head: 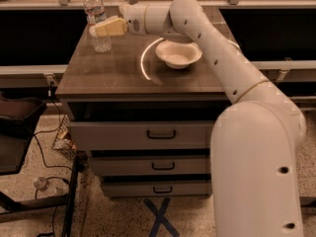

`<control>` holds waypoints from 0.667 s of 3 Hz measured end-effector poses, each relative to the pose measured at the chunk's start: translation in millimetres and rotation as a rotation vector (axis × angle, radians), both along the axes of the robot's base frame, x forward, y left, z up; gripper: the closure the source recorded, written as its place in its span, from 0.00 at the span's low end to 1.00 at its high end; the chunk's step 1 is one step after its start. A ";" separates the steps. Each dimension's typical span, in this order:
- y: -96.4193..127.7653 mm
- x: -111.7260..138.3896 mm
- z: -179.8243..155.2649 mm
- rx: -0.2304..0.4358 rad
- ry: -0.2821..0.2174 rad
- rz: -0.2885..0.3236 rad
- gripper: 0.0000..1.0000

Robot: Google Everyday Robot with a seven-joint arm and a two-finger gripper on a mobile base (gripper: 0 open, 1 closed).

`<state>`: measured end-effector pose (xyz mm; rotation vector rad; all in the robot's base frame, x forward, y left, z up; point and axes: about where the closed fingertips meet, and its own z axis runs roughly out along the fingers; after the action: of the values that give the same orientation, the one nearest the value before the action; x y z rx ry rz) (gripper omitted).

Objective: Pick water bottle

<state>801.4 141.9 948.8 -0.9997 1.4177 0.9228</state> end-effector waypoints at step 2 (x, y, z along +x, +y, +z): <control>21.1 16.9 11.9 -0.047 -0.035 0.013 0.00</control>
Offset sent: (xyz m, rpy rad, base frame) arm 0.0306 0.0253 0.0211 -0.0711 -0.0552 0.0120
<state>818.3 162.9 960.7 -1.0561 1.4105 0.8806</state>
